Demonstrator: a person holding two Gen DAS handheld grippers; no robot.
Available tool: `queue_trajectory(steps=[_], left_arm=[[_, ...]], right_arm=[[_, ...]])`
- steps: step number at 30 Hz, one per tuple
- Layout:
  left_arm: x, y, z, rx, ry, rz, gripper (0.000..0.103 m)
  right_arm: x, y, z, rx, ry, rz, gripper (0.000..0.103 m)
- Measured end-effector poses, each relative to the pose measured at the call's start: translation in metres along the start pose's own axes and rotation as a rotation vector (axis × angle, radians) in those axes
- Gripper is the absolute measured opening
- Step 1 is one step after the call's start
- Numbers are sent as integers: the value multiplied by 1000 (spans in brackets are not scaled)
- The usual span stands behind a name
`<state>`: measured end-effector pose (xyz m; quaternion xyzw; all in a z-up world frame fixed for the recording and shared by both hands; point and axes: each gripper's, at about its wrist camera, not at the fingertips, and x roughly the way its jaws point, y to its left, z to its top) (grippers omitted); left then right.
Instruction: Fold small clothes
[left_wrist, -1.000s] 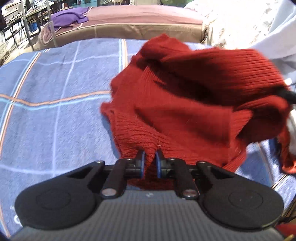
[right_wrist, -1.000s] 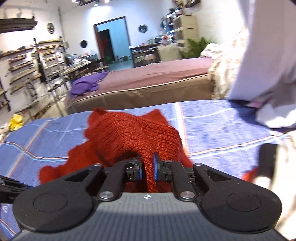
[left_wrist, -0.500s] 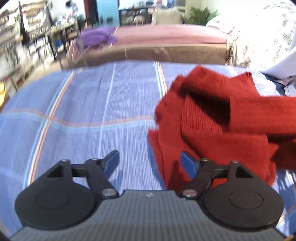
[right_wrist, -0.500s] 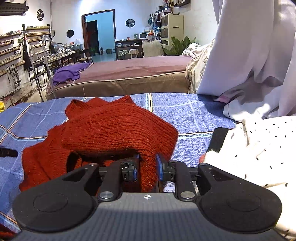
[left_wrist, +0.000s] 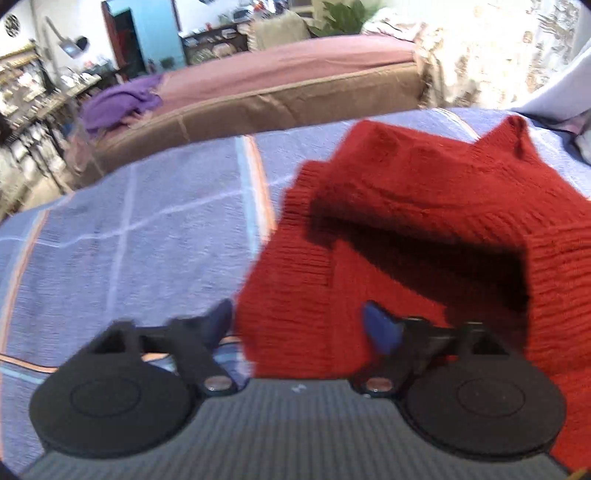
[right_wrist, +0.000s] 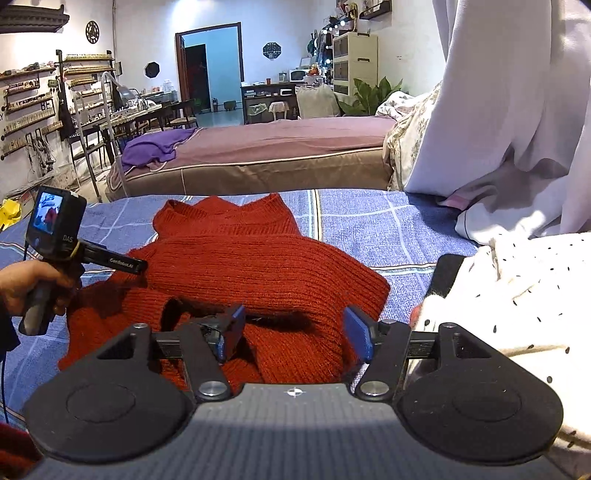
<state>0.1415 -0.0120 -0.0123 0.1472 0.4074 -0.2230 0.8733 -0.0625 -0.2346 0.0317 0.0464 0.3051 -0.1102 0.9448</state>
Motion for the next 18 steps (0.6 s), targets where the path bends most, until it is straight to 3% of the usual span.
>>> queue_trajectory(steps=[2, 6, 11, 12, 14, 16, 18], left_arm=[[0, -5, 0, -30, 20, -74, 14], [-13, -10, -6, -31, -9, -82, 12], [-60, 43, -24, -255, -84, -160, 9], [-75, 52, -32, -282, -102, -121, 0], [-111, 68, -49, -269, -145, 19, 0], [-143, 94, -72, -317, -164, 33, 0], [-158, 115, -94, -379, -127, 38, 2]], right_arm=[[3, -2, 0, 9, 11, -5, 98], [8, 0, -2, 14, 32, 11, 98], [6, 6, -4, 3, 39, 40, 103], [6, 6, -5, 9, 39, 45, 103], [6, 6, -7, 23, 48, 57, 103], [8, 8, -9, 26, 53, 72, 103], [11, 14, -11, 16, 55, 100, 103]])
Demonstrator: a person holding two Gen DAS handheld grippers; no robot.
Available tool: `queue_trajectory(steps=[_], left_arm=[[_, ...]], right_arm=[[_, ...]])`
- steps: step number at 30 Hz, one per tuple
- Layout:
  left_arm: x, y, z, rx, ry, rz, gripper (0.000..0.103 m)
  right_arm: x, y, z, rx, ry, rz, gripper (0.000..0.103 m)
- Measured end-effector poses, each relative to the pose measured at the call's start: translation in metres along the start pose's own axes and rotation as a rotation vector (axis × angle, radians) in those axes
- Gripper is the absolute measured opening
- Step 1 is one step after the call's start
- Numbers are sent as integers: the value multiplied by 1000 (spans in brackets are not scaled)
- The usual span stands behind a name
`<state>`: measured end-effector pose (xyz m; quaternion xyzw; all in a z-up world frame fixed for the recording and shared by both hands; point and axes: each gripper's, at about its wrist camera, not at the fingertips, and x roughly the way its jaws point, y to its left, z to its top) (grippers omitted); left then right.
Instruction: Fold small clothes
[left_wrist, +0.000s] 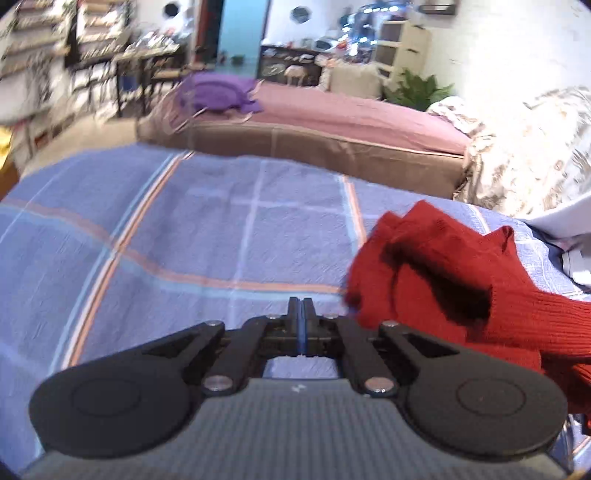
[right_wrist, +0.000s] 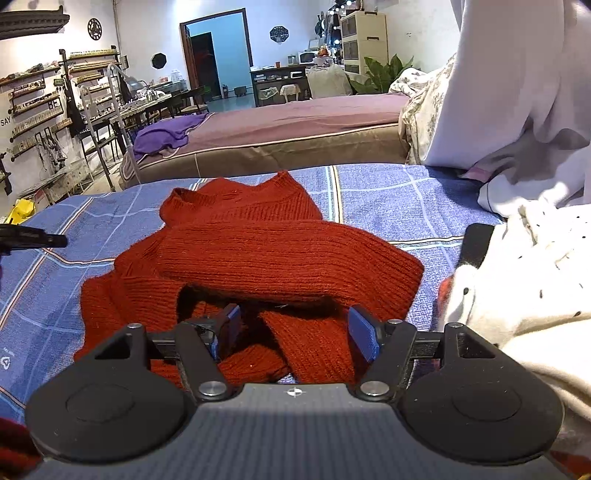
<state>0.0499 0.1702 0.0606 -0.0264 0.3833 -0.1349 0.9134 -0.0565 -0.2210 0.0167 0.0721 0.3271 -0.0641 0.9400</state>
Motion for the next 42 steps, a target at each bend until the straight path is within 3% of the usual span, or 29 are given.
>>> queue_trajectory(steps=[1, 3, 5, 6, 9, 11, 13, 15, 17, 18, 19, 25, 26, 27, 30, 32, 35, 37, 40, 42], left_arm=[[-5, 6, -5, 4, 5, 37, 5], [-10, 10, -15, 35, 4, 67, 21], [-5, 4, -19, 50, 29, 31, 23], [0, -1, -20, 51, 43, 3, 29], [17, -30, -24, 88, 80, -85, 62], [35, -53, -30, 141, 93, -111, 71], [54, -75, -37, 183, 126, -115, 78], [70, -90, -44, 184, 149, -136, 74], [82, -102, -51, 163, 187, -182, 53], [85, -106, -55, 151, 202, -190, 32], [89, -107, -58, 132, 216, -189, 27], [80, -92, -64, 67, 220, -229, 17], [76, -89, -65, 64, 221, -234, 16], [73, -87, -67, 64, 222, -237, 14], [59, -86, -75, 84, 221, -243, 13], [50, -91, -81, 96, 230, -263, 13], [33, -114, -89, 161, 242, -328, 13], [23, -132, -92, 185, 256, -390, 13], [16, -160, -102, 227, 293, -499, 13], [14, -173, -110, 249, 322, -552, 15]], right_arm=[[3, 5, -1, -9, 1, 20, 103], [8, 17, 0, -39, 6, 65, 103], [12, 33, 3, -92, 1, 105, 103], [12, 40, 5, -127, -11, 120, 103], [11, 57, 13, -262, -83, 125, 103], [21, 61, 27, -312, -103, 114, 103], [37, 63, 47, -324, -69, 127, 103], [52, 67, 64, -311, -75, 161, 103], [73, 78, 76, -331, -53, 194, 103], [85, 87, 79, -353, -39, 200, 103], [97, 96, 82, -379, -36, 194, 103], [181, 144, 69, -649, 52, 24, 103], [193, 146, 65, -696, 100, 17, 91], [203, 143, 63, -713, 154, 0, 17], [193, 105, 94, -467, 127, 57, 19], [176, 80, 126, -358, 27, 1, 18], [152, 39, 174, -302, -121, -145, 18], [157, 6, 198, -235, -100, -195, 18], [179, -37, 206, -149, -13, -304, 19], [184, -50, 196, -81, 45, -300, 38]])
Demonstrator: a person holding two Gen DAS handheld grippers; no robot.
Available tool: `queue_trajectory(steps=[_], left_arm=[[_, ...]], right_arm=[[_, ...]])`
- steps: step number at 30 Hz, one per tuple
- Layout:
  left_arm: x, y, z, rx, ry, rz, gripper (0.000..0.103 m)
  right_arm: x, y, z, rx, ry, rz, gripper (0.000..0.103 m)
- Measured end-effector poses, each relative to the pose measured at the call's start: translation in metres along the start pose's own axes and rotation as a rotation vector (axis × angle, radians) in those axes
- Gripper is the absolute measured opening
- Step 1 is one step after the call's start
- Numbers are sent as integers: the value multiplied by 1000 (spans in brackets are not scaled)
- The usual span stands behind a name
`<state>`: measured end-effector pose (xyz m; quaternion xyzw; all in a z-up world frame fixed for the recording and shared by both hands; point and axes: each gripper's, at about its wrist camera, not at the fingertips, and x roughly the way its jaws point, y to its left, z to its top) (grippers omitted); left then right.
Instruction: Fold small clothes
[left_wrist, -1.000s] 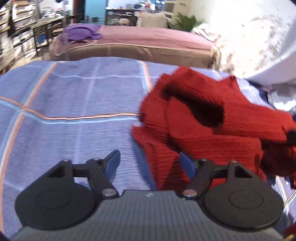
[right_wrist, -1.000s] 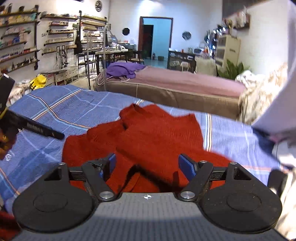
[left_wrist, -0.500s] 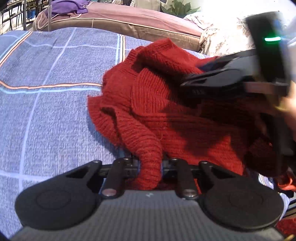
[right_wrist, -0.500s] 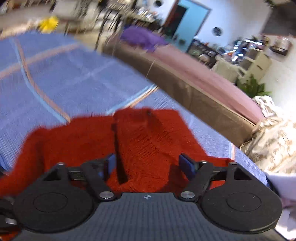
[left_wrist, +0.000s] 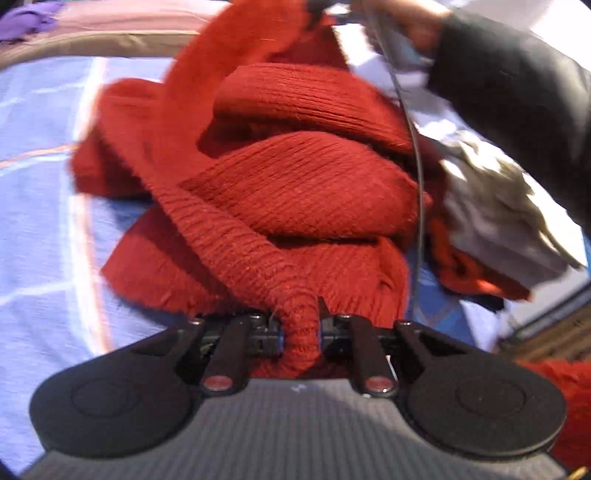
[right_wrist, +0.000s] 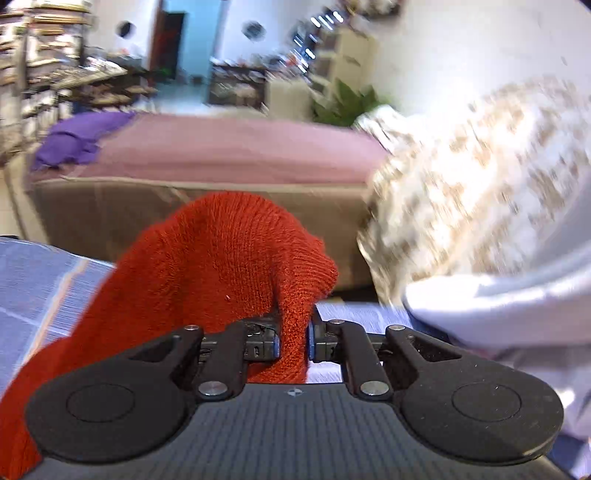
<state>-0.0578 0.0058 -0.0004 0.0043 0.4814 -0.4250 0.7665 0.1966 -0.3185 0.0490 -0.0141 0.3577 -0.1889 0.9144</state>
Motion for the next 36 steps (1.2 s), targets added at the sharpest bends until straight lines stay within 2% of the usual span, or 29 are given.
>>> queue_trajectory(steps=[1, 2, 3, 4, 5, 7, 9, 11, 13, 15, 18, 20, 22, 23, 24, 25, 27, 31, 32, 34, 36], left_arm=[[4, -5, -2, 19, 15, 7, 18], [8, -6, -3, 32, 27, 32, 20], [10, -4, -2, 33, 40, 56, 24], [7, -4, -2, 26, 44, 73, 29], [1, 1, -1, 16, 33, 80, 34], [-17, 15, 3, -22, -17, 102, 63], [-40, 35, 10, -78, -80, 147, 77], [-57, 61, 25, -132, -129, 200, 78], [-66, 85, 31, -180, -147, 275, 78], [-69, 103, 37, -217, -150, 349, 78], [-69, 113, 43, -233, -165, 371, 78], [-69, 112, 41, -224, -160, 353, 78], [-66, 109, 32, -202, -135, 347, 78], [-65, 104, 26, -192, -126, 350, 78], [-64, 103, 24, -186, -118, 351, 78], [-63, 102, 19, -186, -115, 353, 78], [-64, 106, 15, -204, -116, 353, 78], [-54, 114, 5, -261, -120, 337, 78], [-53, 115, 3, -263, -117, 332, 78], [-52, 114, -2, -262, -110, 329, 78], [-52, 111, -5, -257, -111, 329, 78]], right_arm=[[-2, 0, -6, 17, 15, 34, 42], [-9, 4, -16, 24, 12, 71, 54], [-19, 7, -24, 20, -1, 94, 83], [-31, 14, -30, 11, -29, 103, 96], [-48, 24, -38, 0, -68, 111, 103], [-79, 38, -53, -21, -131, 164, 103], [-105, 46, -70, -25, -154, 262, 103], [-113, 60, -79, -20, -143, 384, 103], [-121, 75, -96, -41, -109, 492, 103], [-120, 93, -110, -87, -60, 559, 103], [-114, 129, -139, -232, 19, 584, 103], [-108, 156, -158, -444, 59, 504, 103], [-102, 176, -181, -683, 40, 379, 103], [-100, 179, -188, -764, 25, 351, 74], [-98, 180, -188, -792, 39, 368, 43], [-97, 179, -183, -777, 52, 397, 26], [-91, 170, -161, -711, 66, 424, 23], [-86, 164, -84, -495, -46, 419, 17], [-86, 164, -60, -430, -86, 457, 1], [-90, 169, -13, -322, -168, 537, 0], [-92, 186, 27, -272, -225, 584, 0]])
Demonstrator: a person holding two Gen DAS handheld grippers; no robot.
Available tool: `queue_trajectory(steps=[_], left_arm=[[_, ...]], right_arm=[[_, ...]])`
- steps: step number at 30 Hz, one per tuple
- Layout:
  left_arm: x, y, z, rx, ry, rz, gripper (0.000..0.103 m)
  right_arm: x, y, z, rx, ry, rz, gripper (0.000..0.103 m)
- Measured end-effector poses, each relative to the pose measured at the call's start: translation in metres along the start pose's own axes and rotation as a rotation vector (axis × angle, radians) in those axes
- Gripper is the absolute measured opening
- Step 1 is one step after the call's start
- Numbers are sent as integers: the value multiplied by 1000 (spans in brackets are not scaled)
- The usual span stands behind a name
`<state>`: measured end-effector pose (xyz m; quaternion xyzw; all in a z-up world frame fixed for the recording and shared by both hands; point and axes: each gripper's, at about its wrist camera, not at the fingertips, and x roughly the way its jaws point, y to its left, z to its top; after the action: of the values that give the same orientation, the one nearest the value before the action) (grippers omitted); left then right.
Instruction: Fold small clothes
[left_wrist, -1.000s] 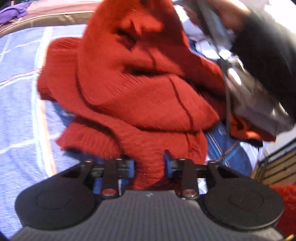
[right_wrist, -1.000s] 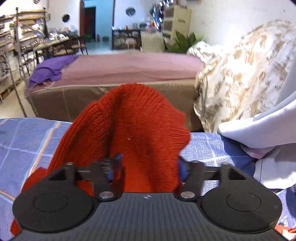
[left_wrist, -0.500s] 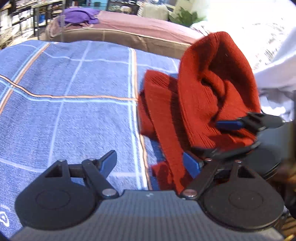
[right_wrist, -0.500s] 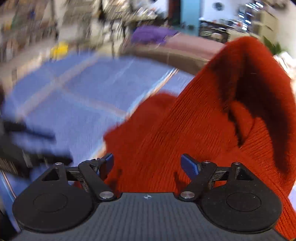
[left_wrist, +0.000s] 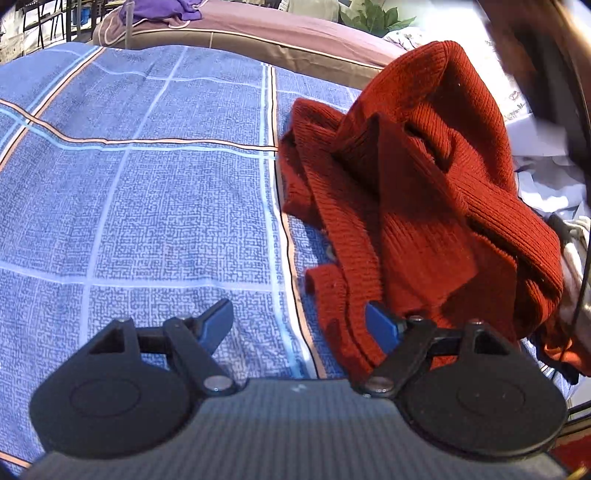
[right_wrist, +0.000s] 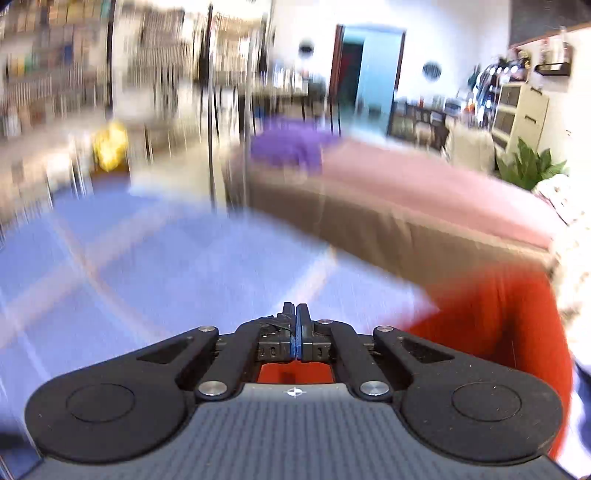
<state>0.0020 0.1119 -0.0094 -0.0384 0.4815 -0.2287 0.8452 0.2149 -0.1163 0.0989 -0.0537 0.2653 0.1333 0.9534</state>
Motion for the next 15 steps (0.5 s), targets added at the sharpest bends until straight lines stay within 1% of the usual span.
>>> queue_trajectory(steps=[2, 3, 4, 5, 6, 7, 9, 12, 14, 15], left_arm=[[-5, -2, -3, -7, -6, -3, 78], [-6, -2, -4, -12, -9, -2, 79], [-8, -2, -5, -17, -12, 0, 80], [-10, 0, -7, -20, -14, 4, 81], [-12, 1, -9, -22, -16, 6, 83], [-14, 4, -11, -26, -16, 8, 85], [-13, 11, -15, -44, -6, 16, 86], [-10, 15, -15, -58, 5, 19, 86], [-8, 13, -12, -54, 1, 15, 86], [-6, 11, -10, -52, -4, 10, 86]], right_arm=[[19, 3, 27, 38, -28, 19, 1], [27, 2, 34, 74, -21, 27, 23], [35, 2, 34, 115, 10, 25, 43], [38, 4, 33, 142, 55, 19, 92], [37, 7, 24, 158, 85, 7, 103], [32, 13, 11, 153, 92, -7, 103], [13, 28, -22, 60, 131, -55, 103], [-21, 40, -79, -115, 169, -188, 103], [-42, 43, -117, -182, 200, -229, 103], [-52, 45, -134, -189, 218, -238, 103]])
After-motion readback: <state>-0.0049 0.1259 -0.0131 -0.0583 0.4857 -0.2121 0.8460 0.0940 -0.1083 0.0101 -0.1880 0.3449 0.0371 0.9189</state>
